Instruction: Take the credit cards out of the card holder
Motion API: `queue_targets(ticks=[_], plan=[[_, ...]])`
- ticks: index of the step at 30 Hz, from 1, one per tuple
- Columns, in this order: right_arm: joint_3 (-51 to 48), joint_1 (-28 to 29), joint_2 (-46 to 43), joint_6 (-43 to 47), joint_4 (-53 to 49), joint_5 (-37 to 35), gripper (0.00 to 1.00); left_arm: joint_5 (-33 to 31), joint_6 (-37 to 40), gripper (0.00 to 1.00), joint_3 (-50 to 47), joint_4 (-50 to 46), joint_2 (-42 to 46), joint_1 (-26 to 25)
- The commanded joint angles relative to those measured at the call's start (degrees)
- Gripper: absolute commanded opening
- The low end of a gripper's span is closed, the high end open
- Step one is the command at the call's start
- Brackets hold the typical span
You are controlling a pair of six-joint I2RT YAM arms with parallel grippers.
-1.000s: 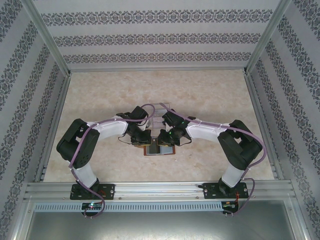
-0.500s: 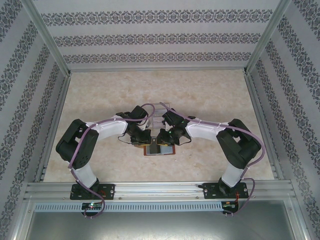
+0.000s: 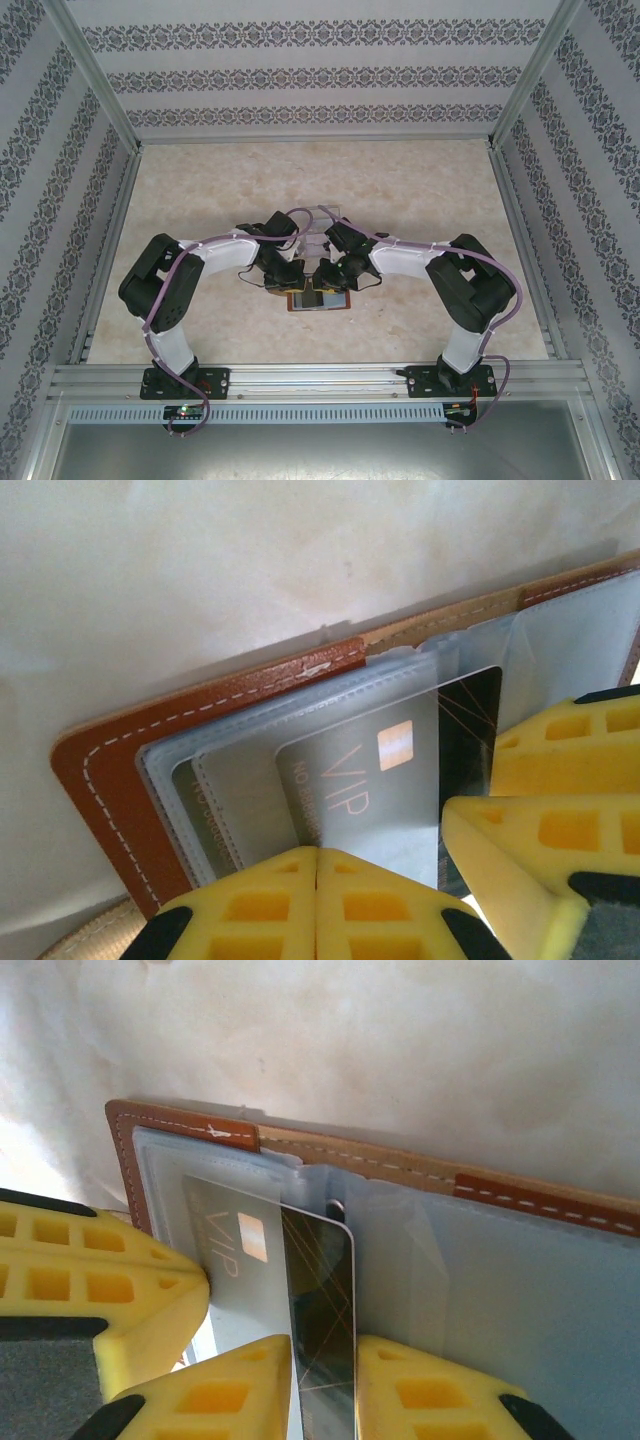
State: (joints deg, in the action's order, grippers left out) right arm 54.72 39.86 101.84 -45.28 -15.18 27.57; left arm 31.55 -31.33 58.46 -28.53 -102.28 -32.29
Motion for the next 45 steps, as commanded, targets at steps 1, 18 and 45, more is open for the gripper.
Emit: queue_targets(ticks=[1,18,45], plan=[[-1.6,-0.8,0.5,-1.5,4.9,3.1,0.23,-0.8,2.0,0.06,0.1,-3.7,-2.6,-0.9],[-5.6,-2.6,-4.3,-1.7,6.1,3.0,0.06,-1.9,2.4,0.06,0.8,-5.0,-2.6,-0.9],[-4.2,-5.1,-9.5,5.1,-7.8,-5.8,0.04,-3.1,2.5,0.06,1.1,-5.7,-1.5,-0.8]])
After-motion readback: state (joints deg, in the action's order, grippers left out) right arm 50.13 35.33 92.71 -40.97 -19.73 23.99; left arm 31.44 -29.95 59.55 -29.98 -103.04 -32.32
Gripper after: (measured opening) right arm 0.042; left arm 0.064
